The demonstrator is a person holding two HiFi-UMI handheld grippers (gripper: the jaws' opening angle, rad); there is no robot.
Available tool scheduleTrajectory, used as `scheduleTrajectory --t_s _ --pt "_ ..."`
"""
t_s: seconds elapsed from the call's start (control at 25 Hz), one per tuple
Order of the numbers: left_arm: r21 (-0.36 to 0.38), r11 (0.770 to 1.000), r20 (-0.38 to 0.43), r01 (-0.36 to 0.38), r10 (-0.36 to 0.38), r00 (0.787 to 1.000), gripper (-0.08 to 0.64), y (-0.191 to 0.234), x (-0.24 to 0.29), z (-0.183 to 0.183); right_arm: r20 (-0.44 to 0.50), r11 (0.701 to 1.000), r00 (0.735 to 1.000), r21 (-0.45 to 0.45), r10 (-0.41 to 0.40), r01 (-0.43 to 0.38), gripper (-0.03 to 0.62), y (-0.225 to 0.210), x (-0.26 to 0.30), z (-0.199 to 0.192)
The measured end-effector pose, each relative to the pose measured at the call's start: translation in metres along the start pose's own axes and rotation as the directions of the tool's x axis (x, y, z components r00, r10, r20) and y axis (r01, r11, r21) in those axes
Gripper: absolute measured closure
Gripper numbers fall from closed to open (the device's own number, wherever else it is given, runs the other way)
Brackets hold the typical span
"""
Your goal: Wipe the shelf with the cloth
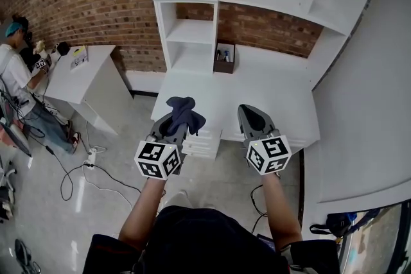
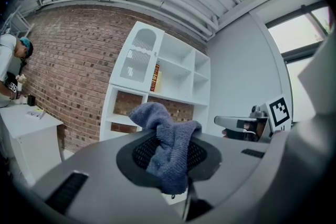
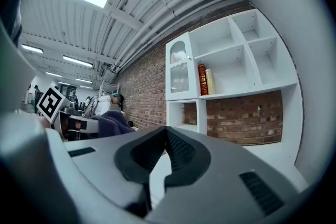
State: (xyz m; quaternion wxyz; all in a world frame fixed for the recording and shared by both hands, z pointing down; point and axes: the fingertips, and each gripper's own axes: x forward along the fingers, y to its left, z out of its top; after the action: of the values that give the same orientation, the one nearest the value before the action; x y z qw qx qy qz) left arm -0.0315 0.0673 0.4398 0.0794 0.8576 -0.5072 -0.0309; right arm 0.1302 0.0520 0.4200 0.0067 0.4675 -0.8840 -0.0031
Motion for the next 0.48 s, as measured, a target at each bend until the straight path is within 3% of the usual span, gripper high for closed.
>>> scheduleTrajectory --t_s 0.24,0.48 --pt "0.017 1.0 -0.002 -0.007 0.007 1.0 0.489 0.002 0.007 0.001 0.003 1.0 1.0 0.006 0.005 -0.005 0.578 -0.008 0.007 -0.003" --pt "-0.011 1.0 0.001 -0.012 0.012 1.0 0.489 0.016 0.021 0.001 -0.005 1.0 1.0 0.004 0.01 -0.01 0.578 -0.015 0.025 -0.007"
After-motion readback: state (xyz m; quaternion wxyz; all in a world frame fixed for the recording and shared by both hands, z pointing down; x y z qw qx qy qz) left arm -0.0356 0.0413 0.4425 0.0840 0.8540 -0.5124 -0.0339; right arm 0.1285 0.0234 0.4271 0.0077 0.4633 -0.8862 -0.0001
